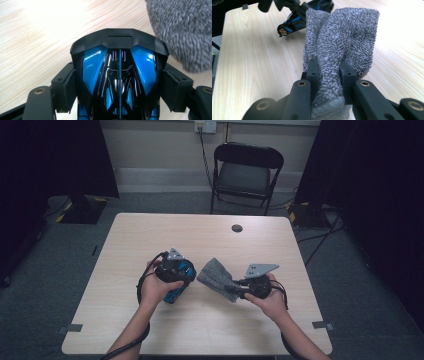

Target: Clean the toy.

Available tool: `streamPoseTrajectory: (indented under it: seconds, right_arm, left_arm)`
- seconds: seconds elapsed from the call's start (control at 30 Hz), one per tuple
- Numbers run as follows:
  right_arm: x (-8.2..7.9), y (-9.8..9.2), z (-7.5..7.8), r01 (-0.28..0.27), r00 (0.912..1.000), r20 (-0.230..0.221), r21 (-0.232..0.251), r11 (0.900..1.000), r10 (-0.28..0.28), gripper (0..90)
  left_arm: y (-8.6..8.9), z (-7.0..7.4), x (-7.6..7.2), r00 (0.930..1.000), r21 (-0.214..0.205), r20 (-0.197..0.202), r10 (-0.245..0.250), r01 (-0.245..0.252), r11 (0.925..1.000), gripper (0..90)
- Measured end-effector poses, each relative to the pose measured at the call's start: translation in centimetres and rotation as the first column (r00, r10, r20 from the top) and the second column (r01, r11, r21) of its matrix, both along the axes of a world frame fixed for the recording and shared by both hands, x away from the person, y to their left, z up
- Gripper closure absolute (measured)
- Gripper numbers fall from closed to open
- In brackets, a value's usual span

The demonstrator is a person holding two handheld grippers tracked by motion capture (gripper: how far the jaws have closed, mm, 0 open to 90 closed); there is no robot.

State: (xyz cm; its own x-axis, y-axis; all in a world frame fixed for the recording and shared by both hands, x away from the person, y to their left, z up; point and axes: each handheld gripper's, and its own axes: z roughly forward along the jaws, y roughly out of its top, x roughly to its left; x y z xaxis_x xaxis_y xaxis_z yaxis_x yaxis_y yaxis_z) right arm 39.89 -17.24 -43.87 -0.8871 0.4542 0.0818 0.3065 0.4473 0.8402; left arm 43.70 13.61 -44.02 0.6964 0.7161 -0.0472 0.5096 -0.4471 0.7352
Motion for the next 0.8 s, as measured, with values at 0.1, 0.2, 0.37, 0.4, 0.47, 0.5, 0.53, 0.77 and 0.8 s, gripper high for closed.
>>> streamPoseTrajectory:
  seconds: [0.1, 0.2, 0.37, 0.4, 0.47, 0.5, 0.53, 0.77, 0.8]
  right_arm:
    - [0.3, -0.6, 0.1, 0.026, 0.9997, -0.003, 0.001, 0.9997, -0.026, 74.8]
    - [0.7, -1.1, 0.2, 0.045, 0.999, -0.006, 0.004, 0.999, -0.045, 74.8]
    - [1.8, -1.9, 0.9, 0.106, 0.9943, -0.002, 0.005, 0.9943, -0.106, 74.7]
    - [1.8, -1.9, 0.9, 0.106, 0.9943, -0.002, 0.005, 0.9943, -0.106, 74.7]
    - [2.6, -2.0, 1.3, 0.129, 0.9916, -0.002, -0.001, 0.9916, -0.129, 74.7]
    - [2.8, -1.9, 1.4, 0.135, 0.9908, -0.001, -0.003, 0.9908, -0.135, 74.7]
    - [3.1, -1.9, 1.4, 0.141, 0.99, -0.005, -0.001, 0.99, -0.141, 74.7]
    - [4.5, -1.0, 1.6, 0.177, 0.9841, -0.011, -0.003, 0.9841, -0.177, 74.7]
    - [4.6, -0.8, 1.6, 0.179, 0.9838, -0.009, -0.006, 0.9838, -0.179, 74.7]
  left_arm:
    - [-0.2, 0.1, -0.1, 1.0, -0.004, 0.005, -0.006, 0.006, 1.0, 25.6]
    - [-0.3, 0.3, -0.1, 0.9999, 0.0, 0.012, -0.007, 0.007, 1.0, 25.6]
    - [-0.7, 0.3, -0.2, 0.9998, -0.001, 0.007, -0.017, 0.017, 0.9998, 25.6]
    - [-0.7, 0.3, -0.2, 0.9998, -0.001, 0.007, -0.017, 0.017, 0.9998, 25.6]
    - [-0.8, 0.3, -0.2, 0.9997, 0.001, 0.009, -0.023, 0.023, 0.9997, 25.6]
    - [-0.8, 0.3, -0.2, 0.9997, 0.0, 0.009, -0.023, 0.023, 0.9997, 25.6]
    - [-0.8, 0.3, -0.2, 0.9997, 0.0, 0.009, -0.023, 0.023, 0.9997, 25.6]
    - [-1.2, 0.6, -0.5, 0.999, -0.013, 0.007, -0.044, 0.044, 0.9989, 25.6]
    - [-1.3, 0.6, -0.5, 0.9989, -0.018, 0.008, -0.045, 0.046, 0.9988, 25.6]
